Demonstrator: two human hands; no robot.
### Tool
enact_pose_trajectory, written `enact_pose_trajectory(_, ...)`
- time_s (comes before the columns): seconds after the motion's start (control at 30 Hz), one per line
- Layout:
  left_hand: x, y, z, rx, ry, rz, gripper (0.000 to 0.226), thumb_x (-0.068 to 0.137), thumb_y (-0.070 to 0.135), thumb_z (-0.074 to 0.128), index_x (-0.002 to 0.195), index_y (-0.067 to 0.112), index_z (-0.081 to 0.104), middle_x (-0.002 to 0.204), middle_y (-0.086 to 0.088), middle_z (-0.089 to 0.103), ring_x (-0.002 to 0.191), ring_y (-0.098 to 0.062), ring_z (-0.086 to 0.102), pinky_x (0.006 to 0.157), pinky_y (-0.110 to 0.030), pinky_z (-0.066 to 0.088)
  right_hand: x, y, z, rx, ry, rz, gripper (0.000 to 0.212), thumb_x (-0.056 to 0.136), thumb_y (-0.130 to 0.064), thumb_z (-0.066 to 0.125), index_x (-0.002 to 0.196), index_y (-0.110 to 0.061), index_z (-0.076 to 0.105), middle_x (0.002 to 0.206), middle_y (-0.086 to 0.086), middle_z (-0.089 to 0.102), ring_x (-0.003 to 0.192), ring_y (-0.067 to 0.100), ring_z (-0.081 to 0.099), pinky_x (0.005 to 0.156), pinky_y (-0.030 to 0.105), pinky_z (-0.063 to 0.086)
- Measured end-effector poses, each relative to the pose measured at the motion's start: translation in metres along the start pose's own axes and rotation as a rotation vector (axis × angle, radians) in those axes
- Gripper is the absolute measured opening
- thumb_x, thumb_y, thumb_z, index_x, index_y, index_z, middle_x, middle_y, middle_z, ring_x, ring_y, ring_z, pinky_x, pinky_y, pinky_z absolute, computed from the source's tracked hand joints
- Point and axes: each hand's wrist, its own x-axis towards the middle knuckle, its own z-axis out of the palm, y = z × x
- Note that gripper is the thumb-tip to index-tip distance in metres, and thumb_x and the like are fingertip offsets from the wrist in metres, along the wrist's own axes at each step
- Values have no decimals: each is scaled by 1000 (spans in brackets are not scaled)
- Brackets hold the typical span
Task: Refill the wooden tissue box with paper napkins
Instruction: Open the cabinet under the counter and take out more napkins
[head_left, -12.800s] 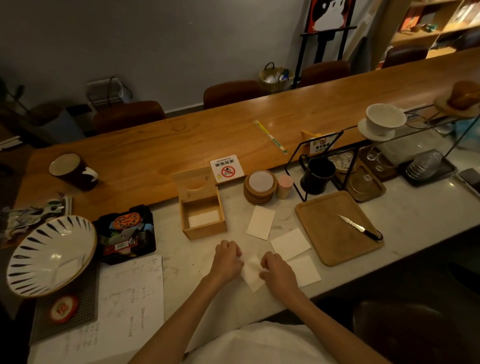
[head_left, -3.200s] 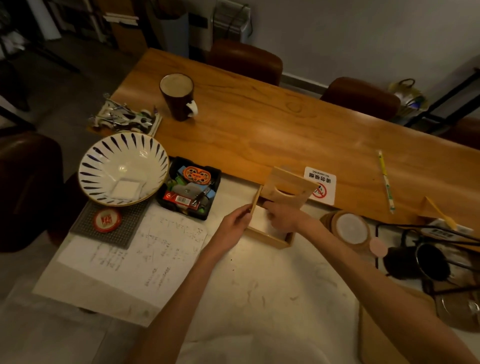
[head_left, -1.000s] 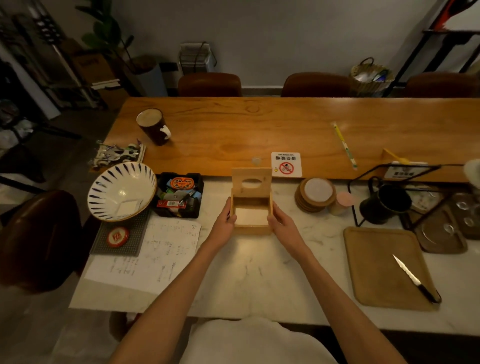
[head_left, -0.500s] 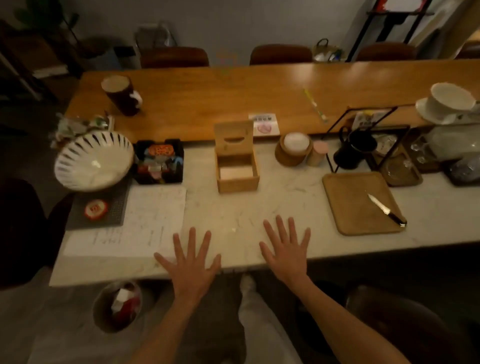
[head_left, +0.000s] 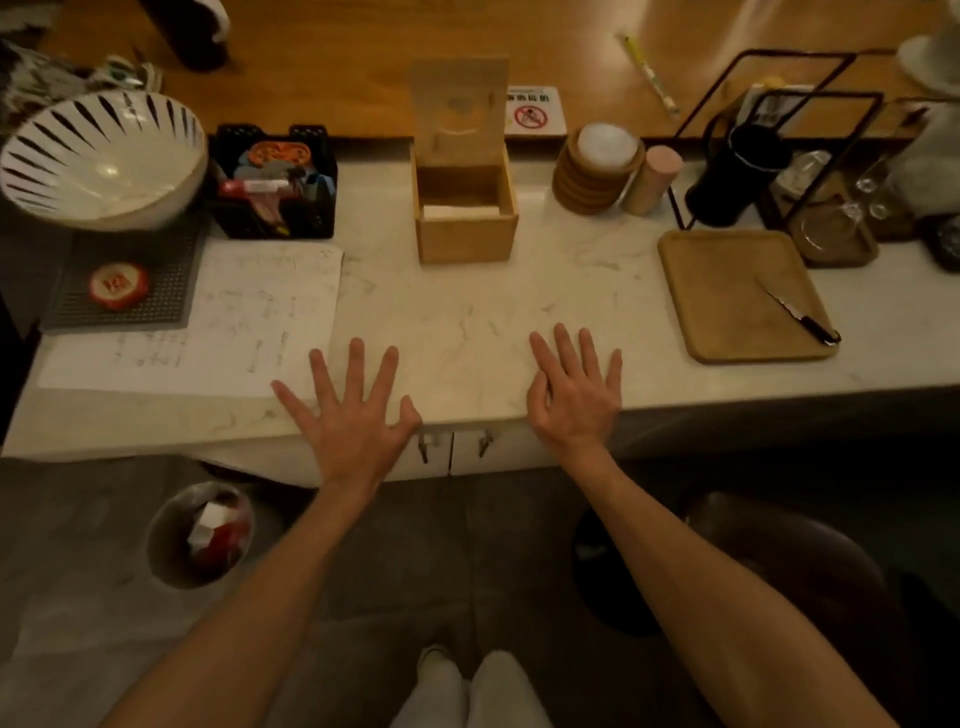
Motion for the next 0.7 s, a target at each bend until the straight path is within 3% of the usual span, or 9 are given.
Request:
enact_pose_trajectory(0.13, 1, 0, 11, -42, 194, 11, 54, 93, 51, 34, 143, 35, 45, 151, 1, 44, 145, -35, 30, 112, -69, 18, -2, -1, 13, 159, 241, -37, 40, 95, -33, 40, 127, -28, 63, 133, -3, 62, 131, 22, 51, 110, 49, 36)
enact_pose_trajectory(0.23, 4, -1, 22, -112, 368, 26, 49, 93, 46, 34, 131, 30, 60, 135, -1, 62, 131, -31, 51, 113, -56, 29, -3, 3, 31, 269, 542, -138, 32, 95, -24, 46, 107, -23, 75, 110, -3, 74, 109, 14, 67, 88, 36, 53)
enact_pose_trajectory(0.3, 0, 0, 28, -142, 509, 38, 47, 94, 44, 35, 124, 25, 66, 127, -2, 68, 122, -28, 59, 107, -49, 37, -5, 6, 43, 264, 729, -175, 34, 94, -23, 45, 90, -21, 79, 91, -2, 78, 84, 14, 73, 70, 27, 52)
enact_pose_trajectory(0.37, -6, 1, 29, -182, 675, 61, 45, 94, 40, 37, 105, 15, 72, 102, -10, 75, 97, -30, 67, 92, -44, 44, -10, 4, 49, 231, 813, -157, 43, 95, -28, 41, 75, -18, 77, 70, 0, 75, 59, 18, 66, 62, 27, 45)
enact_pose_trajectory(0.43, -11, 1, 28, -210, 767, 85, 47, 96, 40, 35, 83, 10, 68, 69, -14, 57, 67, -27, 52, 77, -40, 43, -13, 1, 53, 186, 799, -101, 49, 96, -35, 36, 71, -16, 73, 61, 0, 67, 54, 17, 57, 68, 30, 44)
enact_pose_trajectory(0.47, -13, 0, 27, -195, 773, 84, 51, 97, 42, 32, 81, 10, 68, 66, -12, 50, 64, -25, 46, 75, -40, 42, -17, -1, 54, 188, 804, -96, 49, 96, -37, 35, 69, -16, 71, 60, -1, 64, 56, 17, 56, 74, 31, 43)
enact_pose_trajectory(0.57, -12, -4, 28, -135, 767, 85, 57, 98, 43, 27, 85, 10, 71, 68, -15, 50, 65, -27, 45, 73, -40, 38, -29, -10, 56, 211, 807, -90, 43, 97, -34, 36, 67, -20, 64, 61, -3, 54, 63, 15, 52, 84, 33, 39)
enact_pose_trajectory(0.7, -17, -5, 9, -175, 644, 111, 56, 97, 43, 24, 91, 12, 72, 89, -20, 68, 81, -33, 61, 82, -41, 43, -34, -18, 41, 235, 684, -62, 46, 98, -35, 32, 79, -16, 69, 77, 2, 67, 76, 17, 57, 90, 37, 39)
